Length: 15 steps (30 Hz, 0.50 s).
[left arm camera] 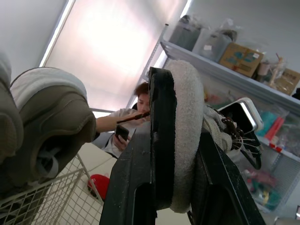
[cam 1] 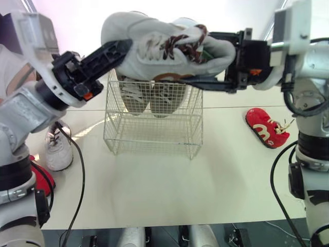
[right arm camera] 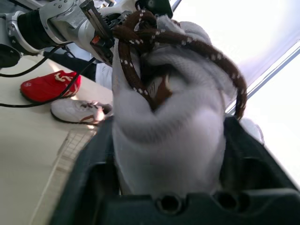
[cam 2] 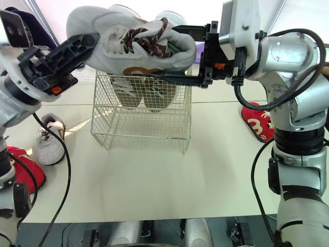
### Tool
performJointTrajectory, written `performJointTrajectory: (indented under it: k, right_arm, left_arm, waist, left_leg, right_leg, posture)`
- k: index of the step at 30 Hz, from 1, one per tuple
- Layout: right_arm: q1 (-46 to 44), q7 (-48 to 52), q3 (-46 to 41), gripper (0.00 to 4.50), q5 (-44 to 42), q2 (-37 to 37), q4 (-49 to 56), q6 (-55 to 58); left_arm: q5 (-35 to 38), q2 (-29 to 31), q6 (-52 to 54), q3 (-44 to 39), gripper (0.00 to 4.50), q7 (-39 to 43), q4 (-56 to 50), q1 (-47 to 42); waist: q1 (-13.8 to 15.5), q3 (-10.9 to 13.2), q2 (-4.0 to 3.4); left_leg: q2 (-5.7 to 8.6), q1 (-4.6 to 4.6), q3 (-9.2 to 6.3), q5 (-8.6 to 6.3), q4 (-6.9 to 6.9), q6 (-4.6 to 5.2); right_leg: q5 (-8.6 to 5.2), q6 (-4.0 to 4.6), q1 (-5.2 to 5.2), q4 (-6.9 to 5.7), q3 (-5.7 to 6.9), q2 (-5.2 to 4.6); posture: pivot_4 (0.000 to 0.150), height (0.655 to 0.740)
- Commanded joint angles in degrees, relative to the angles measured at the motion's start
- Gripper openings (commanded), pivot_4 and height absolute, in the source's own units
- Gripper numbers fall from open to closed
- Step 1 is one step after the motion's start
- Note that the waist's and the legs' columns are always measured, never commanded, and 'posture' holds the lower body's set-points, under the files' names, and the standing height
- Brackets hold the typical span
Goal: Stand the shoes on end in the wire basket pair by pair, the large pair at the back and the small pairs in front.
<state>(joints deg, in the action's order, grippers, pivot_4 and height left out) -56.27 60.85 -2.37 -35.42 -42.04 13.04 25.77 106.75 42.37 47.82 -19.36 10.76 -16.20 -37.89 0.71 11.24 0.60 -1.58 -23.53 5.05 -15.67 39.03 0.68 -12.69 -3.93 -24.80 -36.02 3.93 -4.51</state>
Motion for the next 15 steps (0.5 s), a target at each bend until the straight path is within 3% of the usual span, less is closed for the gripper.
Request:
performJointTrajectory:
  k: [1, 5, 7, 11, 15]
  right_arm:
    - [3.4, -10.5, -10.2, 4.47, -10.1, 1.8, -1.6, 11.3]
    - [12.9, -30.0, -20.7, 4.47, -37.3, 13.5, 1.5, 19.1]
    - [15.7, -38.0, -20.3, 4.47, -43.8, 20.2, 4.7, 18.1]
    - [16.4, -46.8, -14.3, 4.47, -44.9, 32.0, 8.8, 14.1]
    - [12.6, -49.6, -10.1, 4.47, -39.7, 39.3, 8.1, 8.7]
  left_arm:
    - [3.2, -3.4, -7.0, -4.7, 0.31, -4.3, -3.1, 0.2]
    - [0.9, -8.9, -12.5, -5.0, 0.31, -7.3, -6.3, 0.5]
    - [-2.9, -11.7, -14.8, -3.7, 0.31, -7.3, -7.1, -0.1]
    - [-12.1, -16.0, -16.9, 0.4, 0.31, -3.6, -5.4, -2.4]
    - [-18.2, -19.9, -18.4, 2.7, 0.31, -0.2, -3.3, -3.9]
  waist:
    - [0.1, 0.0, 0.07]
    - [0.0, -0.1, 0.28]
    - [-0.1, -0.1, 0.25]
    - [-0.2, -0.1, 0.15]
    - [-0.1, -0.1, 0.14]
  left_leg:
    - [0.00, 0.00, -0.02, 0.00, 0.04, 0.00]
    - [-0.03, 0.07, -0.12, -0.03, -0.01, 0.04]
    - [-0.01, 0.09, -0.11, -0.12, -0.06, 0.20]
    - [-0.04, 0.12, -0.08, -0.10, -0.04, 0.19]
    - [-0.04, 0.11, -0.07, -0.10, -0.03, 0.19]
  right_leg:
    - [0.00, 0.00, 0.01, -0.03, 0.00, -0.02]
    - [0.02, 0.04, 0.14, 0.01, 0.01, -0.15]
    - [0.03, 0.06, 0.16, 0.01, 0.02, -0.16]
    - [0.03, 0.06, 0.10, -0.09, 0.02, 0.08]
    - [0.03, 0.06, 0.10, -0.07, 0.07, 0.18]
  posture:
    - [0.150, 0.7400]
    - [0.150, 0.7400]
    - [0.150, 0.7400]
    - [0.150, 0.7400]
    - [0.150, 0.7400]
